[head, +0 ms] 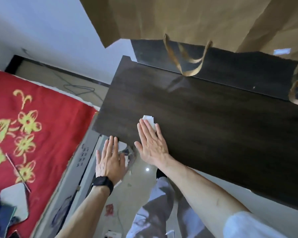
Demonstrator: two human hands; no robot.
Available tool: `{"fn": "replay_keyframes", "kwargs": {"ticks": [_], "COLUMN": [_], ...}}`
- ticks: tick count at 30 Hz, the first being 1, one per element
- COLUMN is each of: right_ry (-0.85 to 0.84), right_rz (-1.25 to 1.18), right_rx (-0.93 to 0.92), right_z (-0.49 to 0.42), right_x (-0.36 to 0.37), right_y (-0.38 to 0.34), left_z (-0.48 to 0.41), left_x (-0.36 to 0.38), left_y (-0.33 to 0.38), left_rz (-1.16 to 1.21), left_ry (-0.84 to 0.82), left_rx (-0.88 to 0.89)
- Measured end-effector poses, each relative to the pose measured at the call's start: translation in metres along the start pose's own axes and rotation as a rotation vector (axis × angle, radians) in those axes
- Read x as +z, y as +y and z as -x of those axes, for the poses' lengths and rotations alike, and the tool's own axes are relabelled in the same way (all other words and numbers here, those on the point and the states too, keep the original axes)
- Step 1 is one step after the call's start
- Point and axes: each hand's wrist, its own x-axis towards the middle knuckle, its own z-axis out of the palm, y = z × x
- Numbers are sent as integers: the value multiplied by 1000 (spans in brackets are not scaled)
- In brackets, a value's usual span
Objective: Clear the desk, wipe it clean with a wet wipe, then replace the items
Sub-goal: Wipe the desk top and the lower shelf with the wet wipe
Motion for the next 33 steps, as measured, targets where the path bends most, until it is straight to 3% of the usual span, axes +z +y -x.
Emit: {"fn": "replay_keyframes", "kwargs": {"ticks": [6,15,24,27,33], "right_ry": [-71,-66,-227,-208,-54], "right_rz": [97,159,374,334,139], "right_rx": [-209,-462,-788,-679,-154], "right_z": [-53,-115,-133,-104,15], "right_x": [8,23,15,11,3], "right_y": [-55,-109,-97,-74,-5], "left_z": [-35,-62,-61,-52,-24], "left_x": [-7,-5,-9,-7,9], "left_y": [-50,-106,-107,-97,-48], "left_rz": [44,181,251,239,40], "left_ry": [60,136,122,132,79], "left_rx": [-116,-108,-93,-56,141]}}
